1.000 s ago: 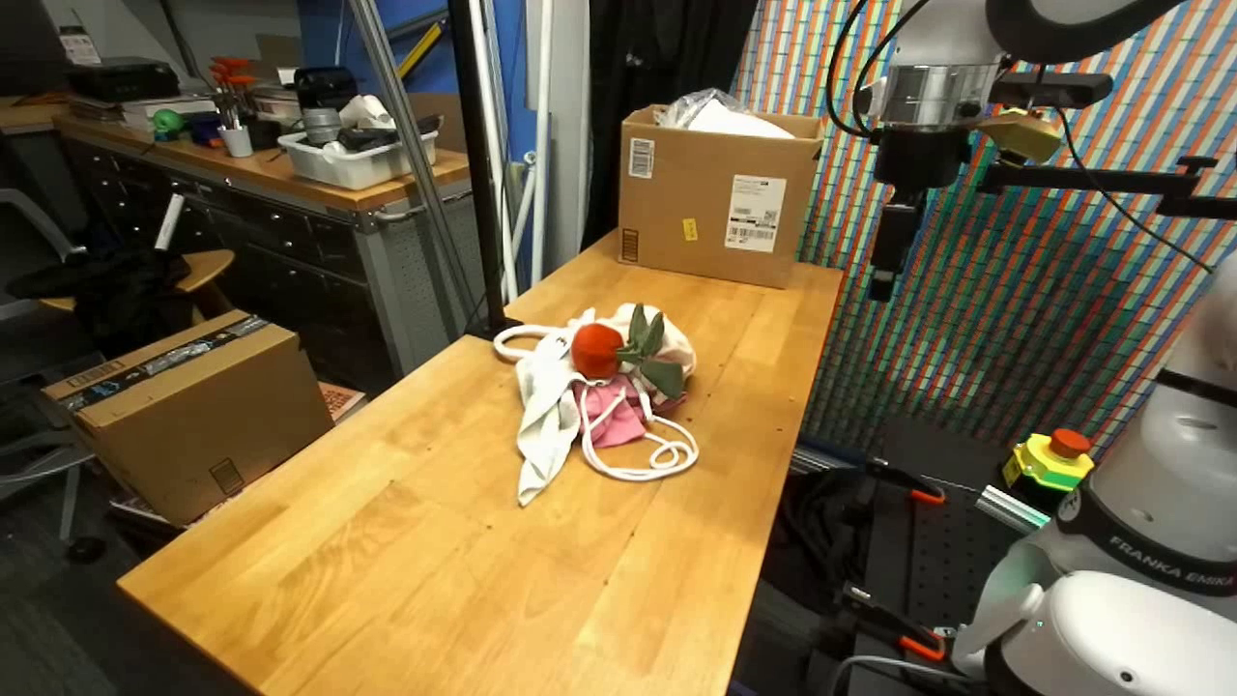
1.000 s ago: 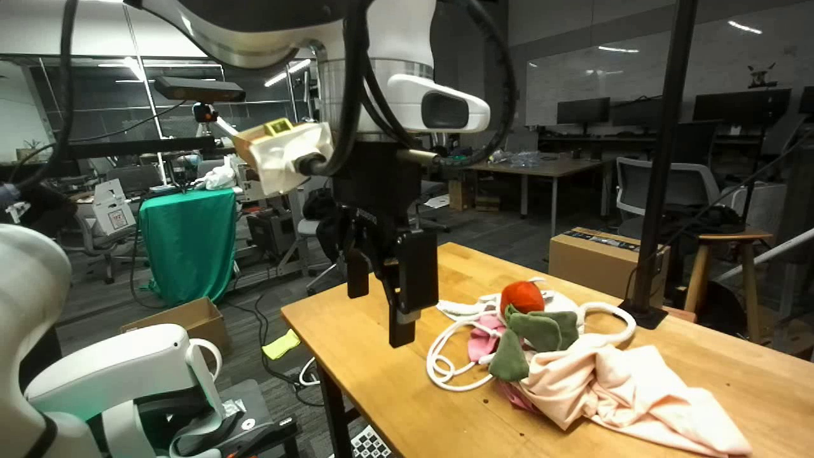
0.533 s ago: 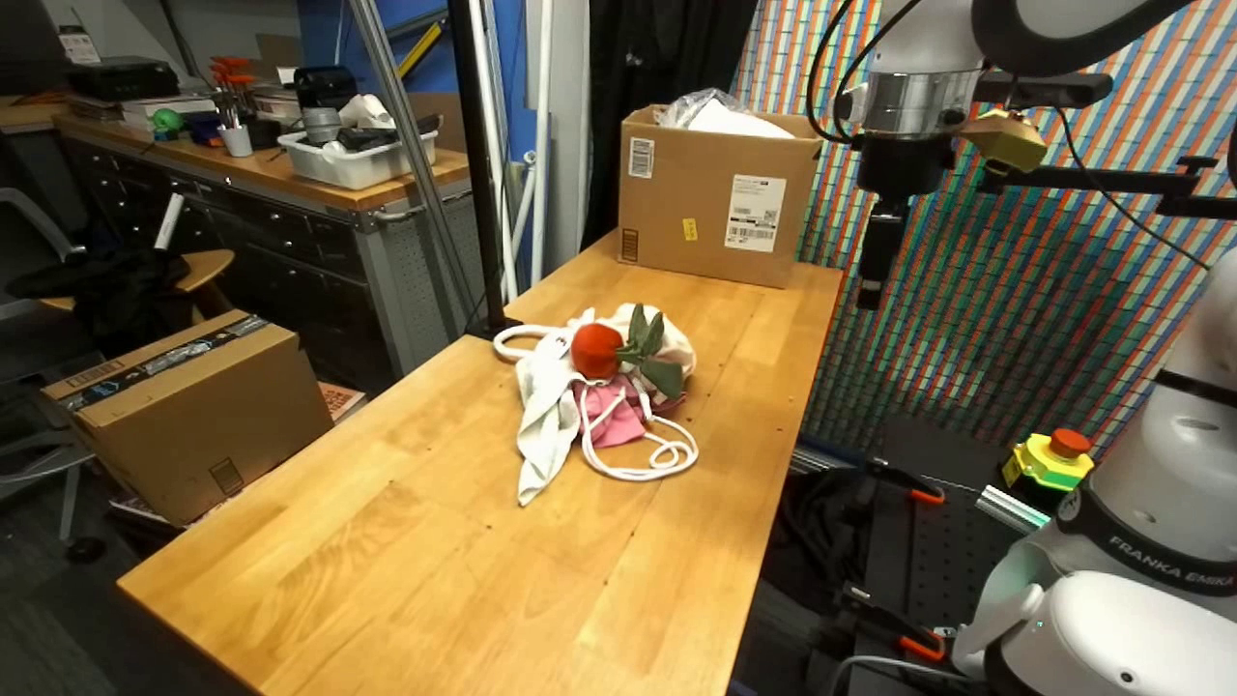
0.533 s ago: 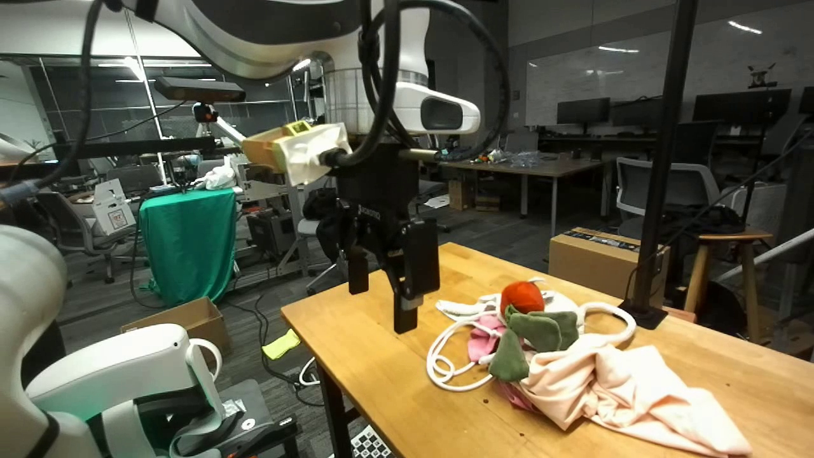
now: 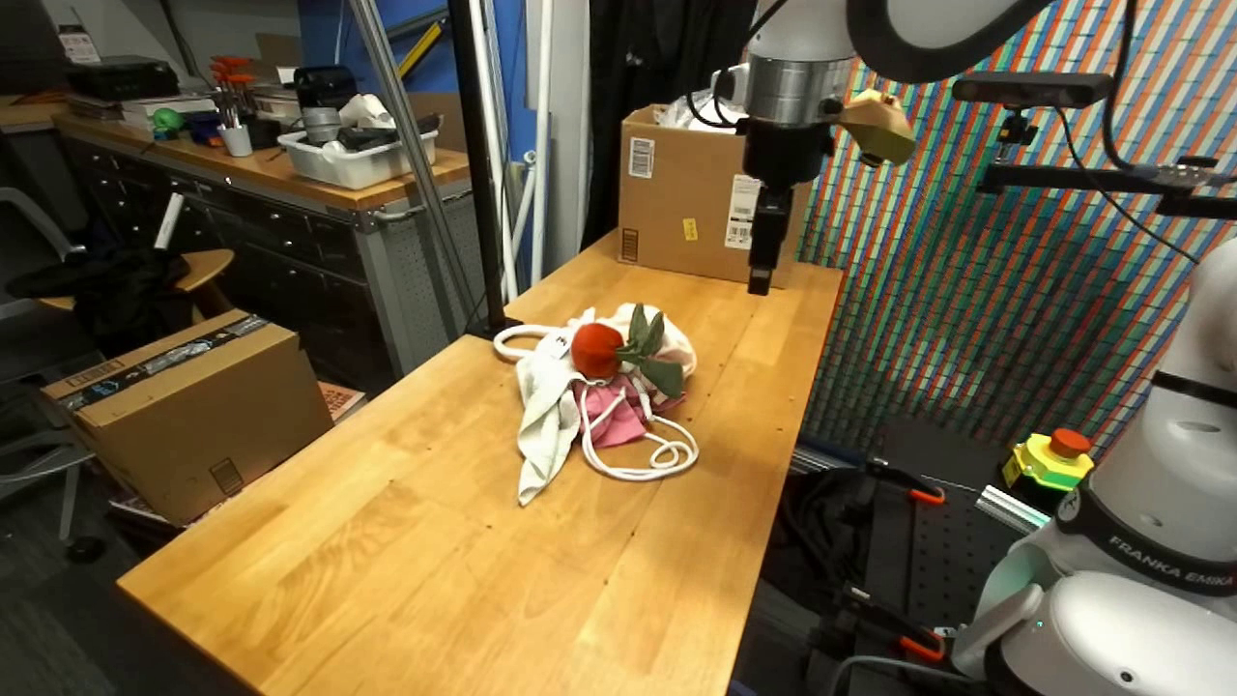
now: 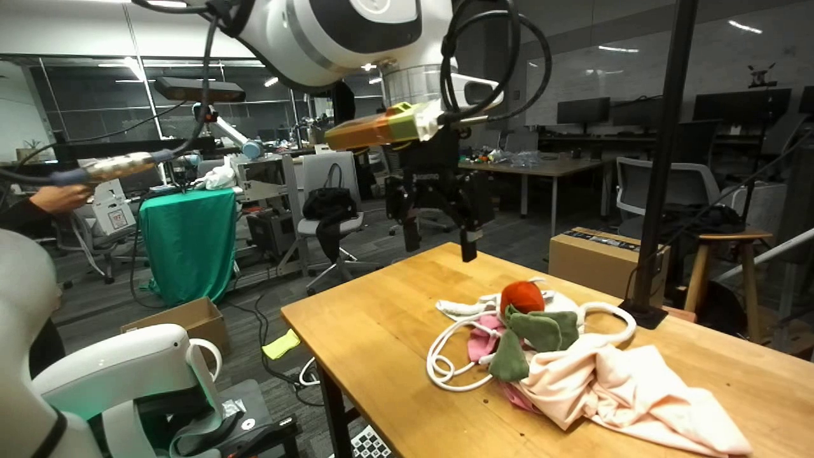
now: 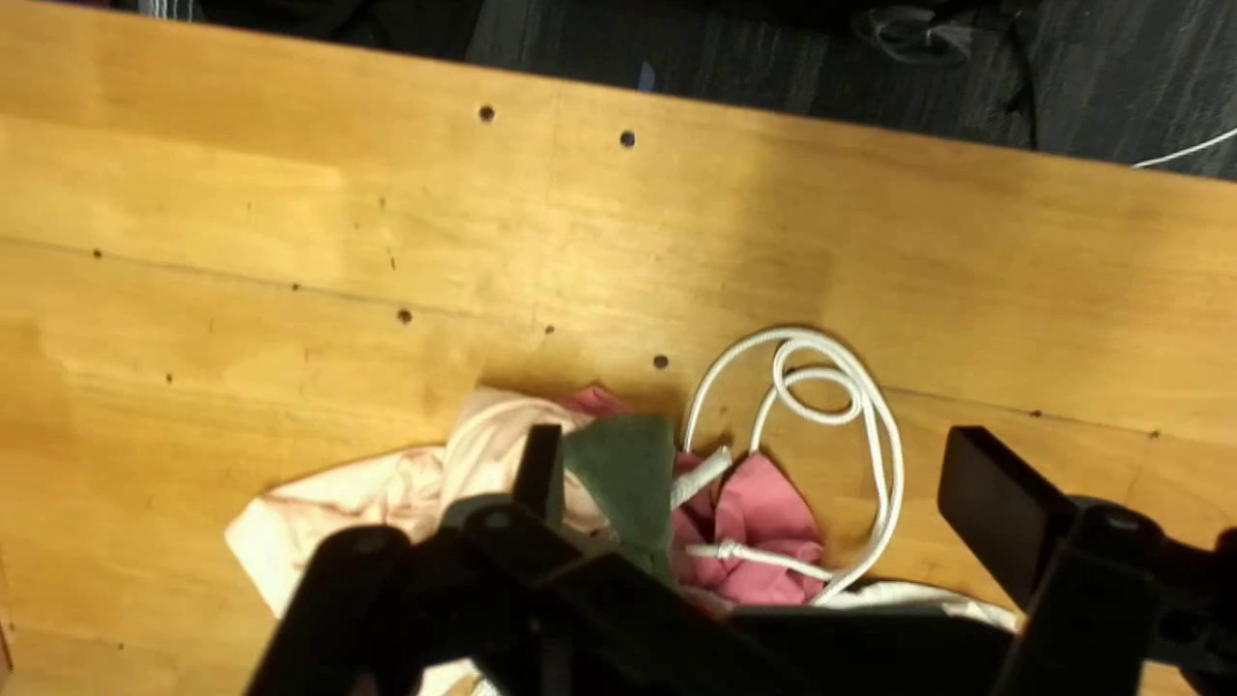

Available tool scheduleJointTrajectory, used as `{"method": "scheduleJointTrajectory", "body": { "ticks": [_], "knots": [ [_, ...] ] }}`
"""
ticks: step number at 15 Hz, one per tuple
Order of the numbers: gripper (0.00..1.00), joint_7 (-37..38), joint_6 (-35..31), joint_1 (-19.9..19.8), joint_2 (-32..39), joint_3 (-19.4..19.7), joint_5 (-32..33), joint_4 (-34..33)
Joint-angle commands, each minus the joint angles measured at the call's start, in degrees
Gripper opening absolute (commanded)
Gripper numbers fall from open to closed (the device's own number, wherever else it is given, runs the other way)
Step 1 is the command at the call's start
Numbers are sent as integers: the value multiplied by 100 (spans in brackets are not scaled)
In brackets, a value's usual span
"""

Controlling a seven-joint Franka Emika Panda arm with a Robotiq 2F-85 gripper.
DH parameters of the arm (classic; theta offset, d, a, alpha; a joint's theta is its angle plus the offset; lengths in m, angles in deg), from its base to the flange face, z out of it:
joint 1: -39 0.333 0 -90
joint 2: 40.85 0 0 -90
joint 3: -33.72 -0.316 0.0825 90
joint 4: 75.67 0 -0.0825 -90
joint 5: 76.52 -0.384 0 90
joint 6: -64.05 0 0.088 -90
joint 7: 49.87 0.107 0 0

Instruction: Separate the items on the table

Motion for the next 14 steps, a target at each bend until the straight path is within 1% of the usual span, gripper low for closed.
{"method": "scheduleJointTrajectory", "body": {
  "ticks": [1,3,6,10,12,14],
  "knots": [
    [100,-163,-305,46,1066,-57,168,-952],
    [100,-256,-465,63,1496,-76,182,-1335],
    [100,-556,-818,95,2056,-67,5,-1783],
    [100,-670,-1518,97,2774,-113,-219,-2118],
    [100,-659,-1644,85,3091,-156,-370,-2250],
    [100,-599,-1593,73,3391,-200,-509,-2410]
  ]
}}
